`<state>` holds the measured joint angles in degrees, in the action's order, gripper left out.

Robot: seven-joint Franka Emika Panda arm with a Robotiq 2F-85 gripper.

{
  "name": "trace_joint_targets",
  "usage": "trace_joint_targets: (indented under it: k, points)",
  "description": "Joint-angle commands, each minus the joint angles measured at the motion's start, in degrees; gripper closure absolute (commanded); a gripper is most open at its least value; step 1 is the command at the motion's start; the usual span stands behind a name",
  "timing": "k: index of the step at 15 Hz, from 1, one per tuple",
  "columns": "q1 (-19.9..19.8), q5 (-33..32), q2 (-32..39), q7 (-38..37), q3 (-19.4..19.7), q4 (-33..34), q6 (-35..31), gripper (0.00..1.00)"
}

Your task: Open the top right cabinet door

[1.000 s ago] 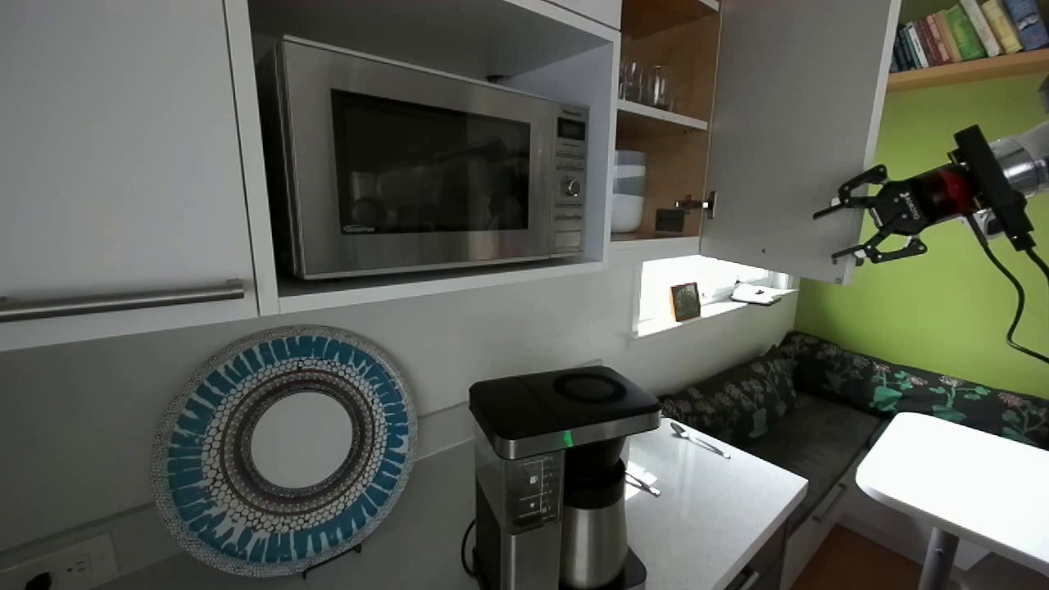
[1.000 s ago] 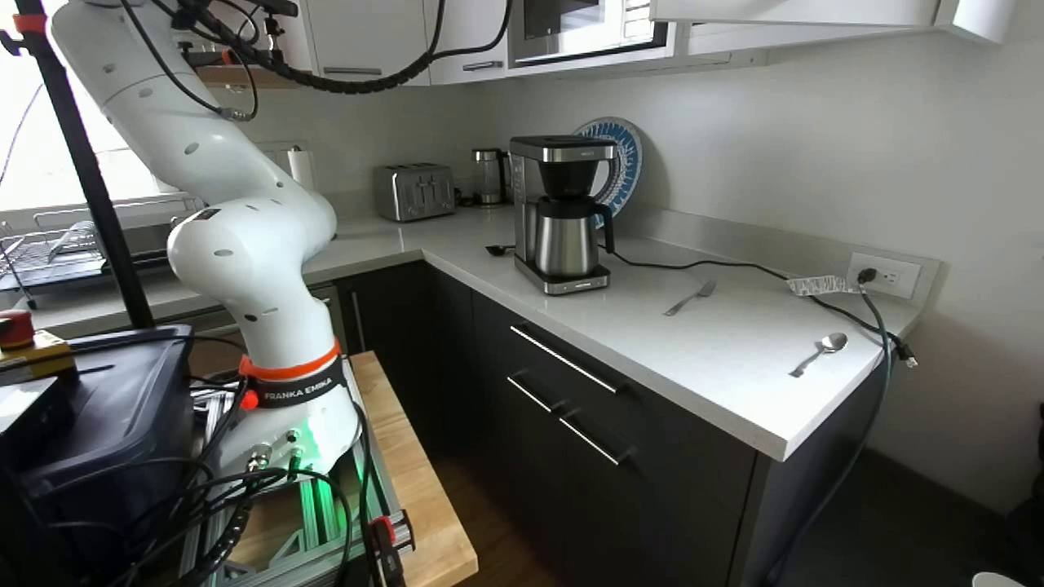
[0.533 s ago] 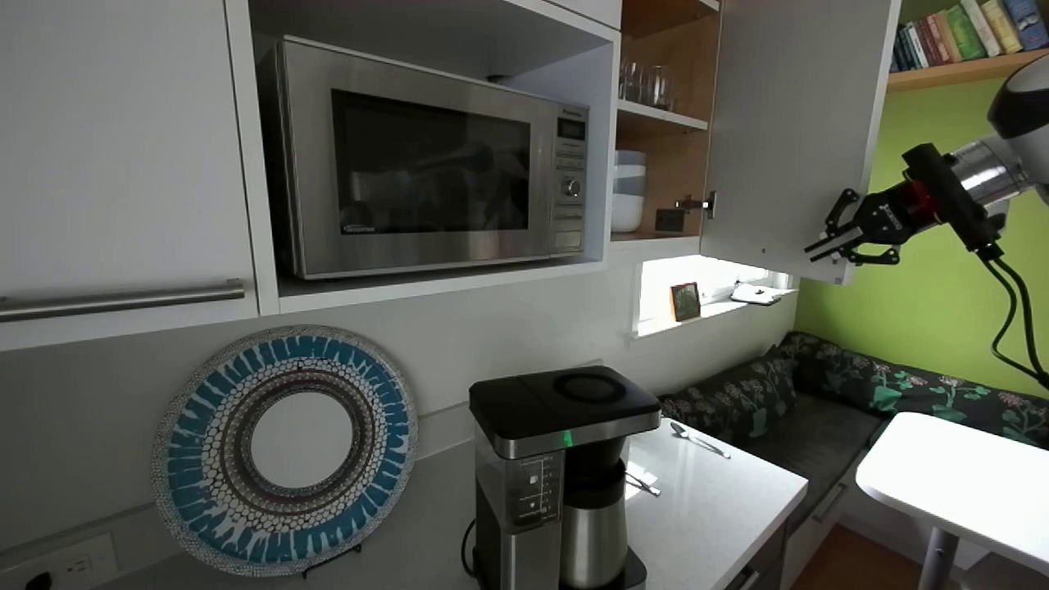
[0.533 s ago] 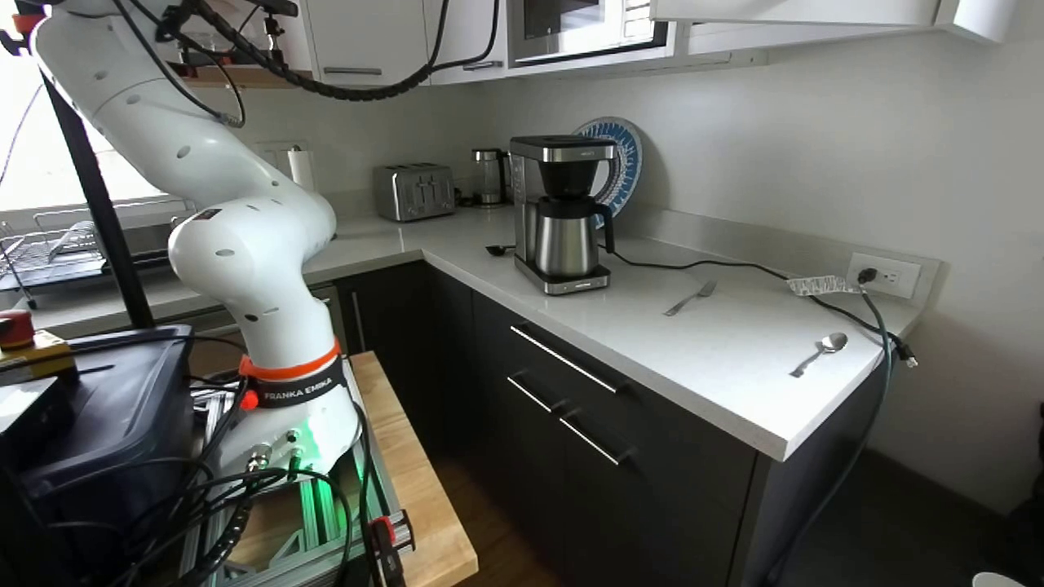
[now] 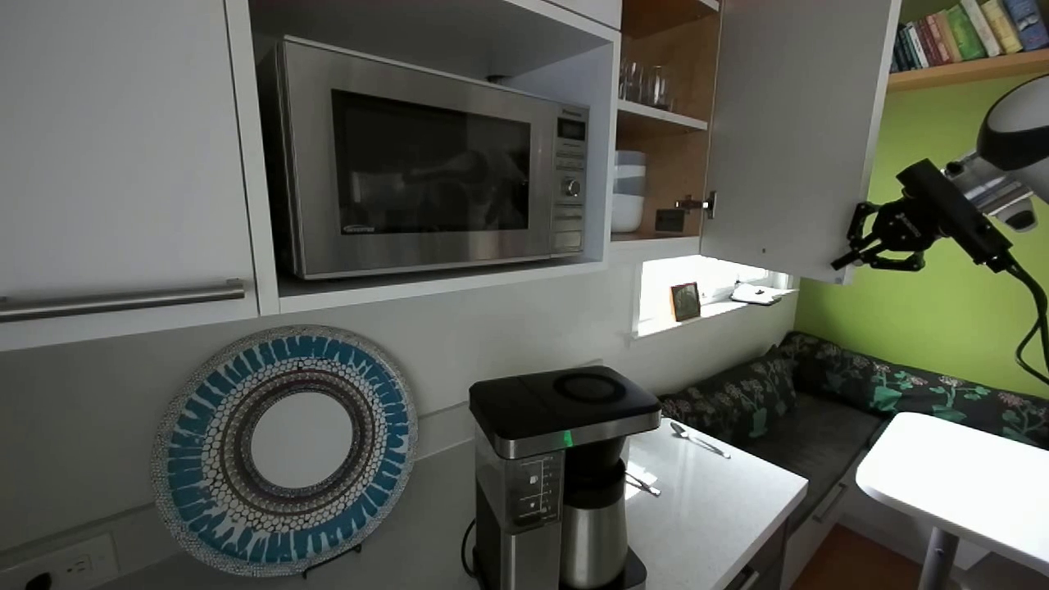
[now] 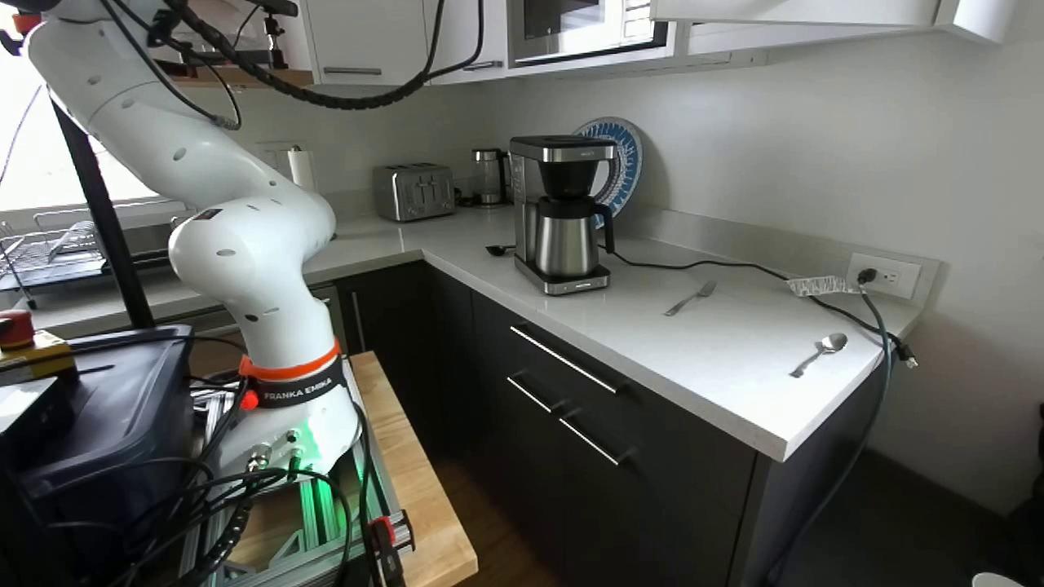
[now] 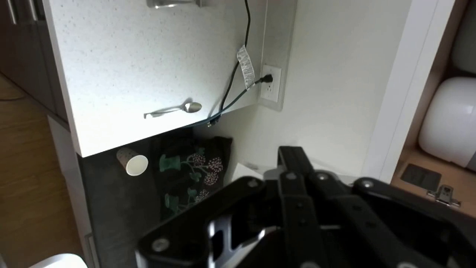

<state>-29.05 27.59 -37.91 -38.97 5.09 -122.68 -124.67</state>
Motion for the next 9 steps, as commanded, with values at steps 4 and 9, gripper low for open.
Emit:
trace_joint_targets:
  k: [4,9]
  points:
    - [3.3,-4.3,-1.3,-0.4,2.4,-4.4,-8.8,1.0]
    - [2.2,-8.0,-1.3,0.1,4.3,-3.9,-11.9,1.0]
